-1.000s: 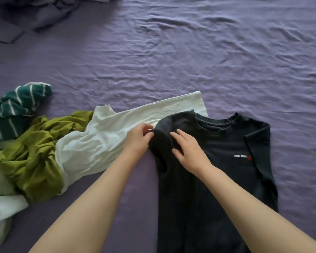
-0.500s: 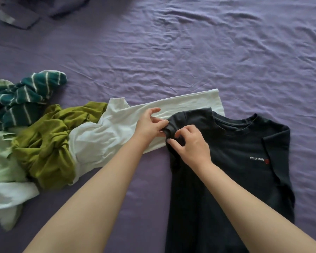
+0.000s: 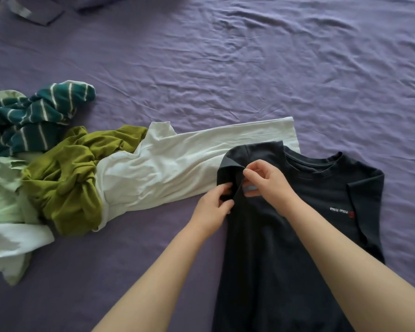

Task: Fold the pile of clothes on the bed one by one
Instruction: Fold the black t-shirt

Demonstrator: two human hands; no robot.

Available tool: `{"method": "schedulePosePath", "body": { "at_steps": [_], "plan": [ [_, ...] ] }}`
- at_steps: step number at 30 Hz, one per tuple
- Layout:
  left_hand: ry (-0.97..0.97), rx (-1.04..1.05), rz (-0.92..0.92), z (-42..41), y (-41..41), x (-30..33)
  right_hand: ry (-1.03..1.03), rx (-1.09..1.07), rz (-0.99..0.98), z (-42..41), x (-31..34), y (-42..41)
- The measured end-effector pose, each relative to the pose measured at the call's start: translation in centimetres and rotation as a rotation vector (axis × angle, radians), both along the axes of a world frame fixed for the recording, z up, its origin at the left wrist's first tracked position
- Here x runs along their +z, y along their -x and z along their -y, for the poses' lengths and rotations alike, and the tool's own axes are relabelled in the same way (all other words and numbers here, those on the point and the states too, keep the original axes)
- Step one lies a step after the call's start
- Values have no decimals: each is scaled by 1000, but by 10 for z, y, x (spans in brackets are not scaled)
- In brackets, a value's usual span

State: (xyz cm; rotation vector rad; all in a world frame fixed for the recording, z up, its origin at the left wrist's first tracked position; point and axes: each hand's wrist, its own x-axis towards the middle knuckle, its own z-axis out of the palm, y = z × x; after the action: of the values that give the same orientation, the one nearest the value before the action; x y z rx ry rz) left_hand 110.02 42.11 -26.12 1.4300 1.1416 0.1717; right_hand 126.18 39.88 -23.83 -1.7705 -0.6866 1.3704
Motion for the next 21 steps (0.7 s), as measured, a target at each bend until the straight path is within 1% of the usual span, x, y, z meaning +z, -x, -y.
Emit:
{"method": "schedulePosePath", "body": {
  "at_steps": [1,2,4,5,7,9,10,11,14,16,18,20,21],
  "plan": [
    [78,-16,23,4,0,-1,0,-5,-9,1,0,0],
    [85,-46,4,7,0,-3,-1,-10,-9,1,-1,0],
    [-32,-118,-109,10,5,-5,-2,-27,9,2,-2,1],
    [-110,-123,-175,10,9,-6,1,-35,17,2,-4,1],
    [-191,-43,-251,13,17,-6,9,-46,9,2,-8,4],
    [-191,73,-242,18,23,-8,-1,-9,-23,2,-12,10],
    [-174,125,-224,21,24,-8,-11,41,3,3,-15,13],
    [-151,172,-210,23,23,-9,-28,116,99,5,-18,16],
    [-36,310,-182,22,18,-10,-94,402,600,15,-27,19],
    [86,428,-115,19,11,-9,-96,535,885,23,-33,16],
    [190,519,-45,14,3,-8,28,654,1063,27,-40,13],
    [274,548,-17,11,-7,-11,157,742,1130,26,-45,10],
    [307,564,-3,10,-12,-12,181,767,1148,24,-47,9]
  ]
}}
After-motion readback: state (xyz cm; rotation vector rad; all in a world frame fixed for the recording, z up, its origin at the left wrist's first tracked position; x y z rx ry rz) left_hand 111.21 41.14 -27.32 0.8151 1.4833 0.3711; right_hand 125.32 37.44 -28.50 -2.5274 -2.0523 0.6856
